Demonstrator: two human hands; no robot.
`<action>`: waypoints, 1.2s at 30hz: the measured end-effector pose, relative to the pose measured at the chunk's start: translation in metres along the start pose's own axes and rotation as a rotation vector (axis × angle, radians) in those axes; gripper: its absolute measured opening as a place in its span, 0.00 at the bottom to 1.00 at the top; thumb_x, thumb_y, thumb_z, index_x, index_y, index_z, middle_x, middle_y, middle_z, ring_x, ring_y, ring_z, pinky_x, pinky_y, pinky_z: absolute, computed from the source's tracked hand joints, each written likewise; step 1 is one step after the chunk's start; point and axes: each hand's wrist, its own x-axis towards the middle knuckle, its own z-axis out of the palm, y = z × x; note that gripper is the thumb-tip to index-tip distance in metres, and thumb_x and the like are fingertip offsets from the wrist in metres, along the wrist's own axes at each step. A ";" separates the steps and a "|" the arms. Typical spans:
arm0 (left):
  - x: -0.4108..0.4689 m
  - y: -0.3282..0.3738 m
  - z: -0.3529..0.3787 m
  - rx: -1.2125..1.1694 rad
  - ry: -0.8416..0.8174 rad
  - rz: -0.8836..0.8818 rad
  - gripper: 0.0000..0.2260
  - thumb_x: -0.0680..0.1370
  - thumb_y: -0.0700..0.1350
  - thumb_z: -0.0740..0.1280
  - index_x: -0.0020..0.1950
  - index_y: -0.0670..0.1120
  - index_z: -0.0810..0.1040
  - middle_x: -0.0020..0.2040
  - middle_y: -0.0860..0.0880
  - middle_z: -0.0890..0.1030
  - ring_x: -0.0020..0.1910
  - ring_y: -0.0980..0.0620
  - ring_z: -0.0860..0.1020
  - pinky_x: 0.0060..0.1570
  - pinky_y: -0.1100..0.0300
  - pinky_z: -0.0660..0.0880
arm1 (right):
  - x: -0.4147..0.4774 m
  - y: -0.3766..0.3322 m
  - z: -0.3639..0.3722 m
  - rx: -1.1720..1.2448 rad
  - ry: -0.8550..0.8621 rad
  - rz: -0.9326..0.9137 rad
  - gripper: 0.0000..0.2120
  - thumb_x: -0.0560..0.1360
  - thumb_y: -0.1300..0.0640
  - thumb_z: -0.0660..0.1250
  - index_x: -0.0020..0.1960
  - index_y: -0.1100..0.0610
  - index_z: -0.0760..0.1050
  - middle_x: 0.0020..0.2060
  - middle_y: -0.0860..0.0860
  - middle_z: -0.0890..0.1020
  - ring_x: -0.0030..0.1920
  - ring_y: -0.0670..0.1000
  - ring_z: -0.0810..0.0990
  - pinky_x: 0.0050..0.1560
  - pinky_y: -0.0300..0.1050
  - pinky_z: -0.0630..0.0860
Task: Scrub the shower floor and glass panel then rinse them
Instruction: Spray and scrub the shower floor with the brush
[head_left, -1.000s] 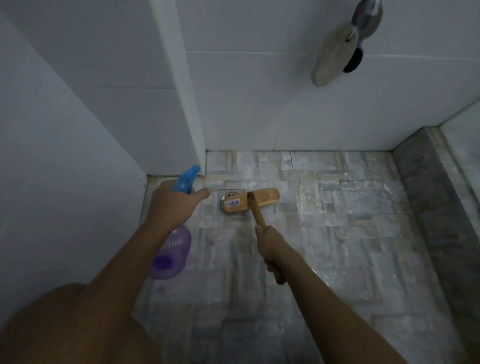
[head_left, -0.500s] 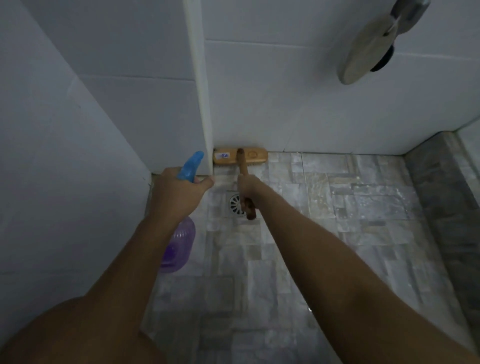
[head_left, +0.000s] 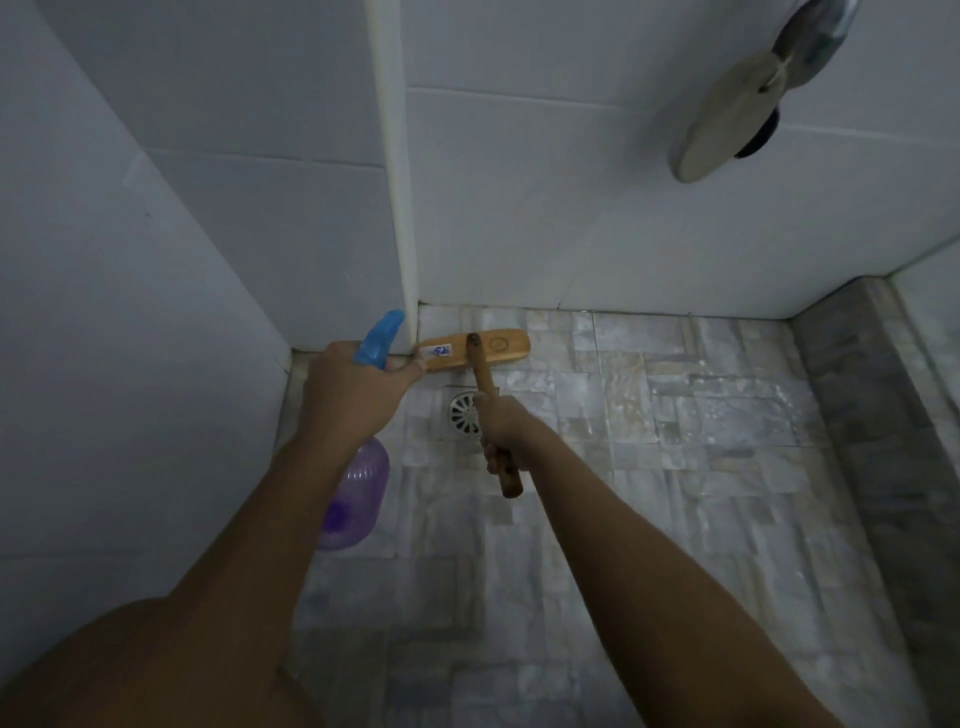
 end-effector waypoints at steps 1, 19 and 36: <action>0.001 0.000 0.000 -0.007 0.002 -0.003 0.16 0.72 0.54 0.77 0.34 0.46 0.76 0.32 0.47 0.79 0.32 0.48 0.77 0.43 0.47 0.81 | 0.002 0.011 0.008 0.014 0.020 0.003 0.17 0.86 0.51 0.53 0.68 0.60 0.69 0.33 0.56 0.73 0.24 0.52 0.72 0.27 0.45 0.74; 0.013 -0.007 0.006 -0.029 -0.006 -0.037 0.15 0.73 0.52 0.76 0.33 0.47 0.75 0.32 0.47 0.79 0.33 0.48 0.78 0.44 0.48 0.81 | 0.011 0.000 0.042 0.087 0.167 0.062 0.19 0.86 0.45 0.53 0.59 0.60 0.71 0.38 0.56 0.77 0.30 0.54 0.76 0.26 0.46 0.78; 0.010 -0.009 -0.004 -0.035 0.003 -0.133 0.30 0.56 0.65 0.71 0.46 0.44 0.83 0.40 0.46 0.85 0.36 0.43 0.82 0.43 0.44 0.84 | -0.005 0.040 0.049 -0.288 0.130 -0.129 0.21 0.86 0.51 0.52 0.70 0.64 0.69 0.53 0.61 0.78 0.42 0.54 0.77 0.46 0.52 0.75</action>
